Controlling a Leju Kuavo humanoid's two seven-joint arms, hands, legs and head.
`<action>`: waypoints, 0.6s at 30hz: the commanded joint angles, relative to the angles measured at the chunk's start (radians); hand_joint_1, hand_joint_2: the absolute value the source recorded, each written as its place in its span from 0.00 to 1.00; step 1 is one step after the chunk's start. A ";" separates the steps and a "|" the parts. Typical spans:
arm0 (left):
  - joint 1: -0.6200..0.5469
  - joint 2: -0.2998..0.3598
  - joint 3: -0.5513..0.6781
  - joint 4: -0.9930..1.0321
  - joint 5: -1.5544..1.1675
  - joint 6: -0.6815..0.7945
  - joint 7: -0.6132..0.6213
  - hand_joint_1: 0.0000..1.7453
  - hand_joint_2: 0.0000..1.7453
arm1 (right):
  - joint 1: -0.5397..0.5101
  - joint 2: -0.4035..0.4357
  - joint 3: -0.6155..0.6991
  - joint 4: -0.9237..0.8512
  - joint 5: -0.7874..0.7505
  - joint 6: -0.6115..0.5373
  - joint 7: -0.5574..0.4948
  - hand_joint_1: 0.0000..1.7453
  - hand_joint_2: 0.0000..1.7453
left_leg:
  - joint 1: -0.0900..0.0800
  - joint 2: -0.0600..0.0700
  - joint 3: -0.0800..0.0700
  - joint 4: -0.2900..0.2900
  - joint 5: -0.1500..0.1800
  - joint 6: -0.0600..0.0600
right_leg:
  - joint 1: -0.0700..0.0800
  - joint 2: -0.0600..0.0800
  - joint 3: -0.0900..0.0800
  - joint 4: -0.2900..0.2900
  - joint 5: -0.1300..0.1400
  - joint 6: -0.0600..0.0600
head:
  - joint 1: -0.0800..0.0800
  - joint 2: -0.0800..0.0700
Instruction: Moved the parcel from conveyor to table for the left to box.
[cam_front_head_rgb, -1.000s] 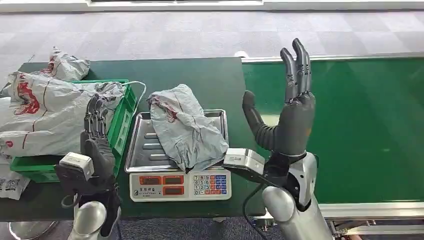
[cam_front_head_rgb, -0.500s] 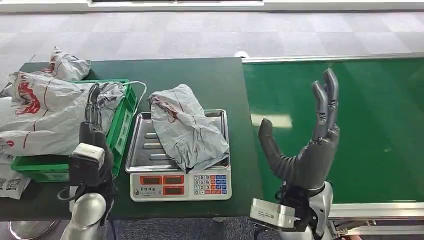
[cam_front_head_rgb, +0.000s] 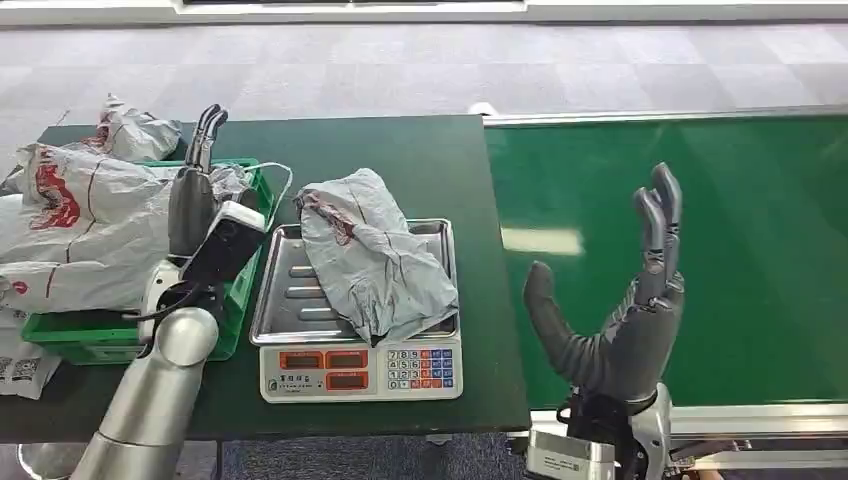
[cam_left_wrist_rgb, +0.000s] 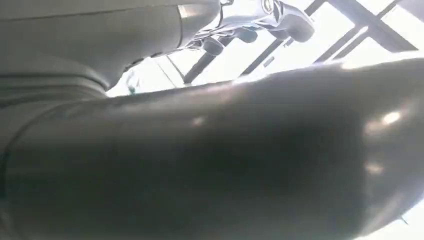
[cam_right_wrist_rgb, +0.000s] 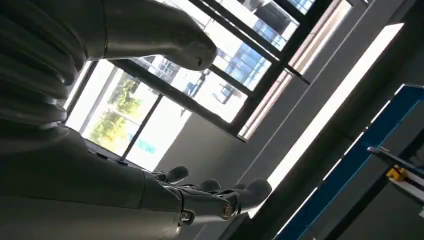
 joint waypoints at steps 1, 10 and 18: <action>-0.206 0.071 -0.111 0.279 -0.063 -0.073 0.037 0.00 0.00 | 0.019 0.014 -0.058 -0.003 -0.013 0.027 -0.014 0.00 1.00 | 0.000 0.001 0.001 -0.001 0.001 0.001 | 0.001 -0.004 0.001 -0.002 0.000 -0.001 | 0.000 0.000; -0.378 0.069 -0.181 0.489 -0.099 -0.181 0.028 0.00 0.00 | 0.039 0.008 -0.063 0.014 -0.037 0.024 -0.045 0.00 1.00 | 0.000 0.002 0.000 0.000 0.001 0.001 | 0.001 -0.002 0.000 -0.001 0.001 0.000 | 0.000 0.000; -0.608 0.056 -0.349 0.717 -0.136 -0.398 0.010 0.00 0.00 | -0.001 -0.018 -0.059 0.015 -0.069 0.046 -0.041 0.00 1.00 | 0.002 0.000 -0.004 0.002 0.001 0.001 | 0.002 -0.004 -0.002 0.000 0.001 0.000 | 0.000 0.000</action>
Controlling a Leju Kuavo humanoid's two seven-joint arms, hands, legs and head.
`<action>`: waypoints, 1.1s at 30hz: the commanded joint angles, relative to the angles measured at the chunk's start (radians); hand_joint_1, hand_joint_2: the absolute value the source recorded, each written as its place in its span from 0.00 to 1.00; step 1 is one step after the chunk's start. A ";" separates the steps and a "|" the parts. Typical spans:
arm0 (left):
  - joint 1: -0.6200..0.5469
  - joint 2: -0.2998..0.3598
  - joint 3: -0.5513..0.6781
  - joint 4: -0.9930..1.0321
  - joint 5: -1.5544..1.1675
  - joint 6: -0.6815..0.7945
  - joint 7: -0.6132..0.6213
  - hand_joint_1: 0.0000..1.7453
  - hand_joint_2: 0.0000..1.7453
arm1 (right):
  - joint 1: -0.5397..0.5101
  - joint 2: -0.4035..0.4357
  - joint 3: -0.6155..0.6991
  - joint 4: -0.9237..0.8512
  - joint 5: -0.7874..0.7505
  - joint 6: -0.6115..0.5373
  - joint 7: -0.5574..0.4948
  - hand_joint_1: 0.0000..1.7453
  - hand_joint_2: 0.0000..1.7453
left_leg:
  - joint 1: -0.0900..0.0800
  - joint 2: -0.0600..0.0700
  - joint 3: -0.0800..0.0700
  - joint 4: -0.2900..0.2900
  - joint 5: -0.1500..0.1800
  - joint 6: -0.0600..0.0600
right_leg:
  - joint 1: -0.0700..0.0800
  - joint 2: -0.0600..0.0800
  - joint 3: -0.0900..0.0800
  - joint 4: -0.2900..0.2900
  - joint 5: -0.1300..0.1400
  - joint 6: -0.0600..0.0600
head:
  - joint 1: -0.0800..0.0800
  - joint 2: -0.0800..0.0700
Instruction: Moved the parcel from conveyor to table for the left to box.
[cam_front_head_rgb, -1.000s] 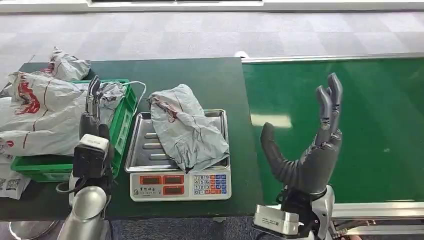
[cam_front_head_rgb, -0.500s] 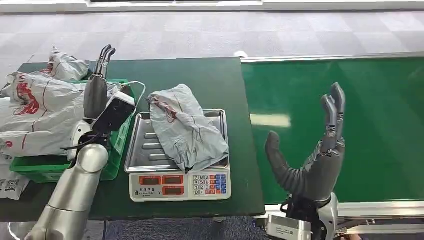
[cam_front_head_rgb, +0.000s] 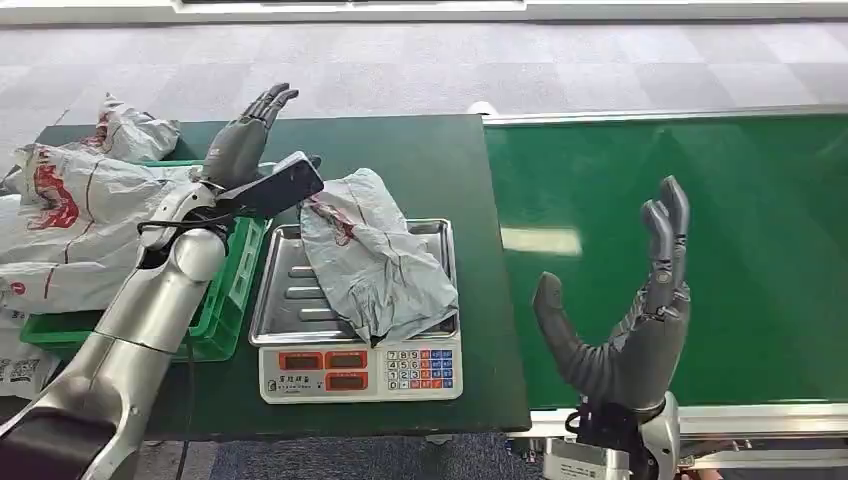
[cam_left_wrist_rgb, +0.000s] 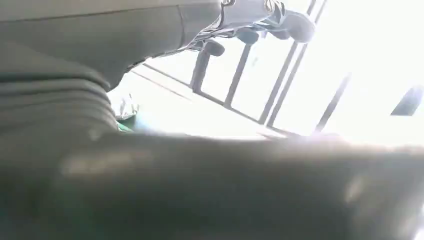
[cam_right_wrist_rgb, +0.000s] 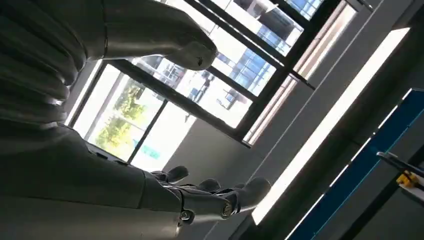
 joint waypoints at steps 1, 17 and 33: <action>-0.291 -0.001 -0.244 0.340 -0.036 -0.176 -0.015 0.00 0.00 | -0.043 -0.016 -0.024 0.027 -0.027 0.028 0.006 0.00 1.00 | 0.001 -0.001 -0.003 0.002 0.001 0.001 | 0.001 -0.004 -0.001 0.001 0.000 0.000 | 0.000 0.000; -0.230 -0.036 -0.487 0.406 -0.031 -0.371 -0.122 0.00 1.00 | -0.085 -0.006 -0.004 0.028 -0.036 0.046 0.014 0.00 1.00 | 0.000 0.001 0.001 -0.002 0.001 0.001 | 0.001 -0.003 0.002 -0.003 0.002 0.000 | 0.000 0.000; -0.091 -0.074 -0.635 0.494 0.031 -0.355 -0.188 0.00 1.00 | -0.081 -0.011 0.004 0.033 -0.049 0.051 0.010 0.00 1.00 | 0.000 0.002 0.002 -0.003 0.001 0.002 | 0.000 -0.002 0.003 -0.003 0.001 0.000 | 0.000 0.000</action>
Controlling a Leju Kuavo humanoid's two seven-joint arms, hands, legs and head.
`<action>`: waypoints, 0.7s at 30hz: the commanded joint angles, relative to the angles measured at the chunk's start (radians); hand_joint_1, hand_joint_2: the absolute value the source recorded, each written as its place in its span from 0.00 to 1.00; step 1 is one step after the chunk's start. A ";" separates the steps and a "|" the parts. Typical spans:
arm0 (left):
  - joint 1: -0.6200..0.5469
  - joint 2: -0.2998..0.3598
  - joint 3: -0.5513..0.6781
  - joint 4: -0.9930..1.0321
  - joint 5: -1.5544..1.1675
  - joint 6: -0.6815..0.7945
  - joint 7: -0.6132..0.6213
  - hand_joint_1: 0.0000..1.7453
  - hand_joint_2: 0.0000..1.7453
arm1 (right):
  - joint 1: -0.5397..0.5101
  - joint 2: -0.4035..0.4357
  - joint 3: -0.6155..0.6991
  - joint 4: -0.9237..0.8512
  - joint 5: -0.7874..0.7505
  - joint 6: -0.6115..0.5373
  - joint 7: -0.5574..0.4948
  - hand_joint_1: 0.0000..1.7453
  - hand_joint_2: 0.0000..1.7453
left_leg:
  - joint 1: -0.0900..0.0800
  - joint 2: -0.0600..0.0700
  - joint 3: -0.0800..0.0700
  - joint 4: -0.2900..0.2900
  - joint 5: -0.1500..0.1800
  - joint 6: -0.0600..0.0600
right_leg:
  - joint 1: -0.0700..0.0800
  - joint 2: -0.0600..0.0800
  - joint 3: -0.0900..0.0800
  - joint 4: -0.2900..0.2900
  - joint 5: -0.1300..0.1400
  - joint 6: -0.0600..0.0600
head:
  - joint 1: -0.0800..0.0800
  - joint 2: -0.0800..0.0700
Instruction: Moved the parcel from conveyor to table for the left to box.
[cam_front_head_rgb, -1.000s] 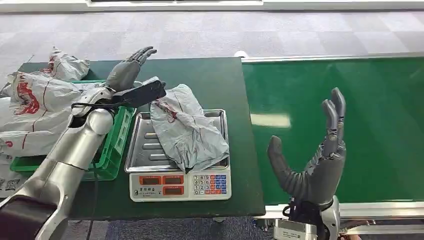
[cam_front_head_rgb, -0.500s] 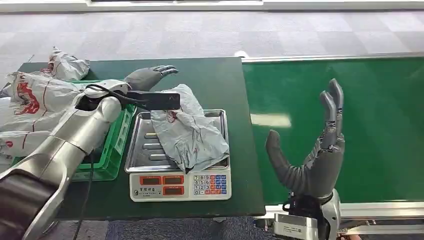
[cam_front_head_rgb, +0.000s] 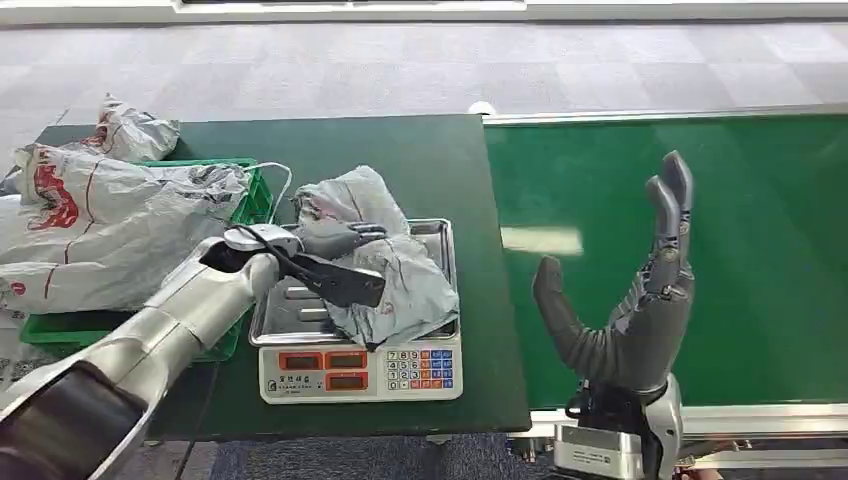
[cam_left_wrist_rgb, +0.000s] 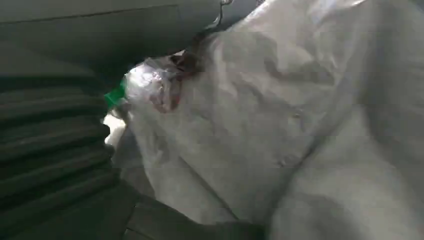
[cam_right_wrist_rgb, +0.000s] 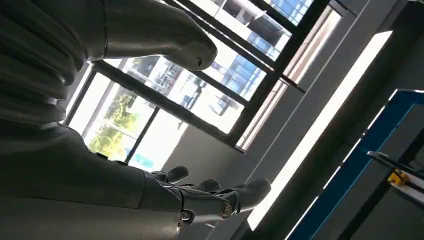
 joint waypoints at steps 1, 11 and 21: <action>0.032 -0.028 -0.147 0.101 0.047 0.003 -0.008 0.00 1.00 | -0.017 -0.008 0.004 0.031 -0.007 0.014 -0.002 0.00 1.00 | 0.000 0.001 0.003 -0.003 0.001 0.001 | 0.001 -0.002 0.004 -0.003 0.001 0.000 | 0.000 0.000; 0.056 -0.015 -0.166 0.091 0.074 0.019 -0.004 0.00 1.00 | -0.009 -0.001 0.006 0.025 -0.003 0.029 -0.006 0.00 1.00 | -0.001 0.000 0.007 -0.002 0.000 0.001 | -0.001 -0.003 0.009 -0.001 0.000 0.000 | 0.000 0.000; 0.051 0.004 -0.174 0.061 0.091 0.052 -0.015 1.00 1.00 | -0.009 0.002 -0.001 0.012 -0.011 0.051 -0.006 0.00 1.00 | -0.001 -0.004 0.008 -0.002 0.002 0.003 | 0.000 -0.007 0.012 -0.002 0.001 0.001 | 0.000 0.000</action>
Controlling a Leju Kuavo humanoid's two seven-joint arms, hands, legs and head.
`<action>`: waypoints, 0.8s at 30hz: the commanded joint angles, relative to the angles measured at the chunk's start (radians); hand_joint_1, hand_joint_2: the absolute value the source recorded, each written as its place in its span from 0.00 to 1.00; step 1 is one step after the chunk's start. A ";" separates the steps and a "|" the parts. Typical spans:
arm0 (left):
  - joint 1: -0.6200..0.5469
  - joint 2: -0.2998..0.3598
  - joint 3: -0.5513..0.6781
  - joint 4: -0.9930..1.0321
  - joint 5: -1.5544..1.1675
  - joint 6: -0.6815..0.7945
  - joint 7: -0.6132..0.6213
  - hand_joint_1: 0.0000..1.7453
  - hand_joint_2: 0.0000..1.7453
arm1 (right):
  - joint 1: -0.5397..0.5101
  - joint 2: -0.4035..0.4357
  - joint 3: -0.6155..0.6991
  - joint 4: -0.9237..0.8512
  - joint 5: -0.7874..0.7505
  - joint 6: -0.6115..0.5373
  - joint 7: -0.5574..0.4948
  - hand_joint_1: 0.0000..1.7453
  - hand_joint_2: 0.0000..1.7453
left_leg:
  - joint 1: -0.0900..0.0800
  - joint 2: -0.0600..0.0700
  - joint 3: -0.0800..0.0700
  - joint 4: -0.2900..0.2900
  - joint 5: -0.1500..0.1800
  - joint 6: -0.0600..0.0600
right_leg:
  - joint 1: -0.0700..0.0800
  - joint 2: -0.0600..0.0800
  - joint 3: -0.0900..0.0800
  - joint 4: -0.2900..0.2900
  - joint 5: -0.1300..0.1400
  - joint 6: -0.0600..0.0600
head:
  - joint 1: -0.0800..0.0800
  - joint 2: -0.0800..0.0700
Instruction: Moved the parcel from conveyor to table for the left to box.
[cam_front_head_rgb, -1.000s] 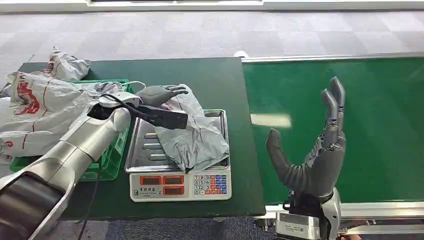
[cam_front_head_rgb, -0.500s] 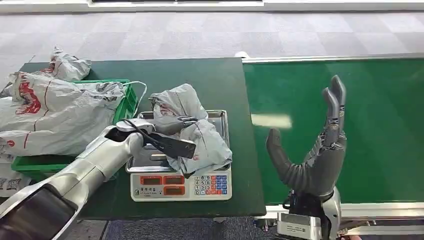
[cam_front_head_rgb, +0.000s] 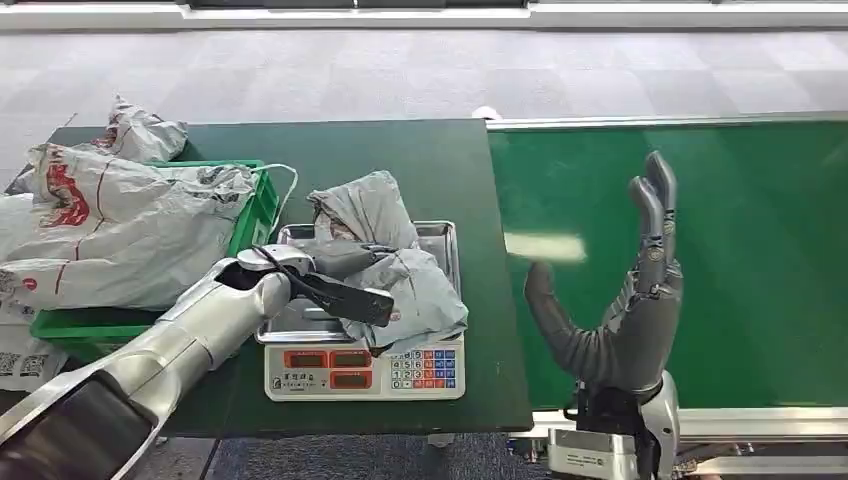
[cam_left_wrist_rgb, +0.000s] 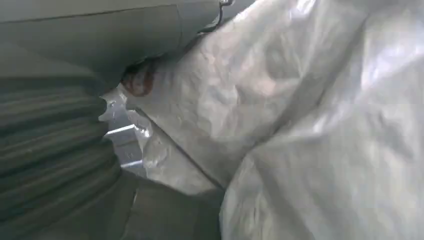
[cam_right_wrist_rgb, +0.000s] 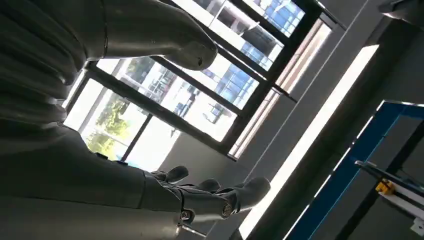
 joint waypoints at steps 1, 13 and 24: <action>0.039 0.018 -0.081 0.026 0.000 0.006 0.003 1.00 1.00 | -0.009 0.002 -0.002 0.012 -0.006 0.008 0.002 0.00 1.00 | 0.000 0.003 0.000 -0.001 0.002 0.001 | 0.000 0.000 -0.001 -0.001 0.002 -0.001 | 0.000 0.000; 0.041 0.035 -0.087 0.007 0.007 0.027 0.015 1.00 1.00 | -0.002 -0.001 -0.013 0.005 -0.009 0.020 -0.004 0.00 1.00 | 0.000 0.005 0.001 -0.002 0.001 0.001 | 0.001 0.001 -0.001 -0.002 0.002 -0.001 | 0.000 0.000; 0.016 0.043 -0.088 -0.016 0.019 0.053 0.015 1.00 1.00 | -0.001 -0.010 -0.021 0.009 -0.022 0.027 -0.016 0.00 1.00 | 0.000 0.004 -0.002 0.000 0.001 0.001 | 0.000 0.001 -0.003 -0.001 0.001 -0.001 | 0.000 0.000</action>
